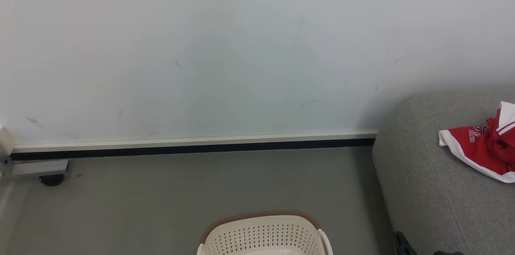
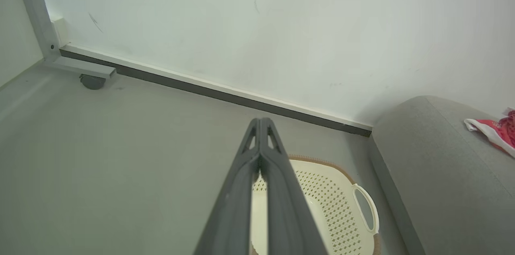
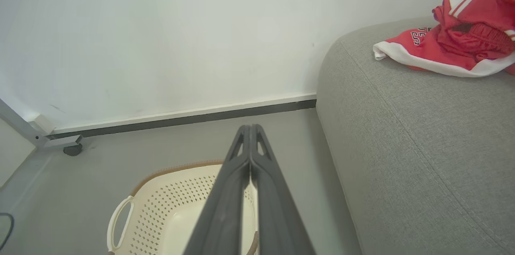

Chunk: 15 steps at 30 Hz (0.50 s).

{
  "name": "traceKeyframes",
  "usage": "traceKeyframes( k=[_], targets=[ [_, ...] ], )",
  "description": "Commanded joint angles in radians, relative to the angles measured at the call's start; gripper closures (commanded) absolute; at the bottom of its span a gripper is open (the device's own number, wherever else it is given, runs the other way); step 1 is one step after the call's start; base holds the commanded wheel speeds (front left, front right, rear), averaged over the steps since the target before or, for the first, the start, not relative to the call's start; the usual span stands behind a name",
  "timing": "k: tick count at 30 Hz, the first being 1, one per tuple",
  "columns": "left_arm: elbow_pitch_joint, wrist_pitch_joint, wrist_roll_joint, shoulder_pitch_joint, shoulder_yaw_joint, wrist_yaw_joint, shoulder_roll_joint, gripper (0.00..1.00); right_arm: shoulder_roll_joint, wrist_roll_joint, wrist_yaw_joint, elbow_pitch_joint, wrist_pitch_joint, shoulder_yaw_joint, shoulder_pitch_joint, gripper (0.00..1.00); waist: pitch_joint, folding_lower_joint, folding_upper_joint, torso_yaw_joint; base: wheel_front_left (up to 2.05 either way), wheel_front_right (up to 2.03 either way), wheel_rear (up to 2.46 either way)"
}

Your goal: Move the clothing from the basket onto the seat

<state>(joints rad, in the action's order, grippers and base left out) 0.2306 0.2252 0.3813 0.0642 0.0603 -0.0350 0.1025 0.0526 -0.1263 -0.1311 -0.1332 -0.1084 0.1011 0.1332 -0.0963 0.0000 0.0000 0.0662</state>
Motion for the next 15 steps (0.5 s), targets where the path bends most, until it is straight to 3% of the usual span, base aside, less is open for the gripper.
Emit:
traceKeyframes(
  k=[1,15],
  targets=[
    [-0.011,-0.007,0.031,-0.019,-0.013,-0.006,0.003,1.00,0.006,-0.042,0.000,0.014,0.002,-0.003,-0.022,1.00,0.001,0.0000,0.0000,-0.001,0.00,0.00,0.00],
    [-0.028,-0.070,0.260,-0.043,-0.044,-0.011,-0.007,1.00,0.028,-0.342,0.000,-0.006,0.017,-0.011,-0.066,1.00,0.012,0.0000,0.0000,-0.008,0.00,0.00,0.00]
  ],
)
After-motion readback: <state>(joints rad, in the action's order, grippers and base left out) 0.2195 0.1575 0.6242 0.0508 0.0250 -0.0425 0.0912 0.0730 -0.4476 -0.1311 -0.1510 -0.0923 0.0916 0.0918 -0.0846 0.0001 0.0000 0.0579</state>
